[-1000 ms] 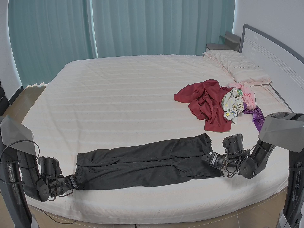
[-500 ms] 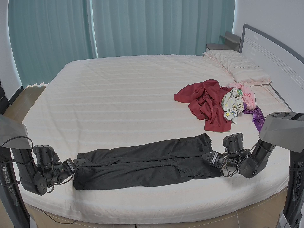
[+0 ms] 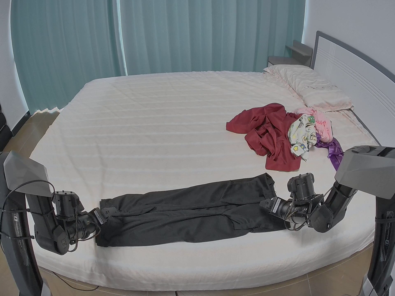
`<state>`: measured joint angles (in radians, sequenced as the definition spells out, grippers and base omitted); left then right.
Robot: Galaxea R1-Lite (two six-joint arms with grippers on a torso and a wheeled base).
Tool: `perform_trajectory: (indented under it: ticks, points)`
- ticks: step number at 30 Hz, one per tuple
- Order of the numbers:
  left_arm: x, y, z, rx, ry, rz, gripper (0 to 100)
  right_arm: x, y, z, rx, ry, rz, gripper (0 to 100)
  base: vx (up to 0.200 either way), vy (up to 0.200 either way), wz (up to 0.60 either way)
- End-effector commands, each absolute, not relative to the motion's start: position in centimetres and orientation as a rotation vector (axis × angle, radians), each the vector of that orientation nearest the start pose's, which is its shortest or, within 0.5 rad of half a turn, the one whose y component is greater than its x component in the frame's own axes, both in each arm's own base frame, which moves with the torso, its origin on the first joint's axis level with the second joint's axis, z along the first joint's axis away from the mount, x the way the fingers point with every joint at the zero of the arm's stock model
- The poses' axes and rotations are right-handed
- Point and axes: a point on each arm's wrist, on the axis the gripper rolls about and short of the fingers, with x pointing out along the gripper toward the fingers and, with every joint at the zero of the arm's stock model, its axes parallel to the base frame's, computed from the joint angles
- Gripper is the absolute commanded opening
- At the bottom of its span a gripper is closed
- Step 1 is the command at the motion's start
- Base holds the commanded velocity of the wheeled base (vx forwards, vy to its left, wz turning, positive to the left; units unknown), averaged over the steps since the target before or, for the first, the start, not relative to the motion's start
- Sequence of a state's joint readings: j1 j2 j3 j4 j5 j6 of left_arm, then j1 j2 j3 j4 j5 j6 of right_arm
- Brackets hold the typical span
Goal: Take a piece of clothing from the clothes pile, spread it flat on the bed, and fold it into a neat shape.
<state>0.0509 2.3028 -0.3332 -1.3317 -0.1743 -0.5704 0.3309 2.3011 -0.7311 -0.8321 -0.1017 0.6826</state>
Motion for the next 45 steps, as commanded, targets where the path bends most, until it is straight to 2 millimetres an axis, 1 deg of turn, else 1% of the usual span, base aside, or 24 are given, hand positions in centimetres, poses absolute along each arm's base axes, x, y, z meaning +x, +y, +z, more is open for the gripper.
perform_trajectory:
  ticks: [1, 4, 14, 15, 19, 27, 32, 37, 45]
  points:
    - [28.6, 1.0, -4.8, -0.618, 0.672, 0.072, 100, 33.3, 11.3, -2.0, 0.494, 0.762, -0.030, 100, 0.000, 0.000, 0.00]
    - [28.5, 1.0, -5.1, -0.613, 0.644, 0.061, 100, 33.3, 11.3, -2.0, 0.493, 0.764, -0.030, 100, 0.000, 0.000, 0.00]
    - [28.7, 0.9, -5.9, -0.612, 0.656, 0.060, 100, 33.2, 11.3, -2.1, 0.492, 0.765, -0.029, 100, 0.000, 0.000, 0.00]
    - [28.8, 0.9, -5.9, -0.613, 0.654, 0.060, 0, 33.2, 11.3, -2.1, 0.493, 0.764, -0.029, 100, 0.000, 0.000, 0.00]
    - [28.9, 0.9, -6.0, -0.610, 0.650, 0.063, 0, 33.3, 11.3, -2.1, 0.495, 0.757, -0.026, 100, 0.000, 0.000, 0.00]
    - [28.8, 1.5, -5.9, -0.603, 0.629, 0.127, 0, 33.2, 11.3, -2.2, 0.494, 0.760, -0.027, 100, 0.000, 0.000, 0.00]
    - [28.4, 1.7, -5.9, -0.614, 0.640, 0.142, 0, 33.2, 11.3, -2.3, 0.492, 0.763, -0.028, 100, 0.000, 0.000, 0.00]
    - [28.5, 1.9, -5.8, -0.648, 0.630, 0.157, 0, 33.3, 11.3, -2.7, 0.489, 0.771, -0.034, 100, 0.000, 0.000, 0.00]
    - [28.8, 2.5, -5.7, -0.663, 0.608, 0.175, 0, 33.5, 10.9, -2.7, 0.494, 0.766, -0.045, 100, 0.000, 0.000, 0.00]
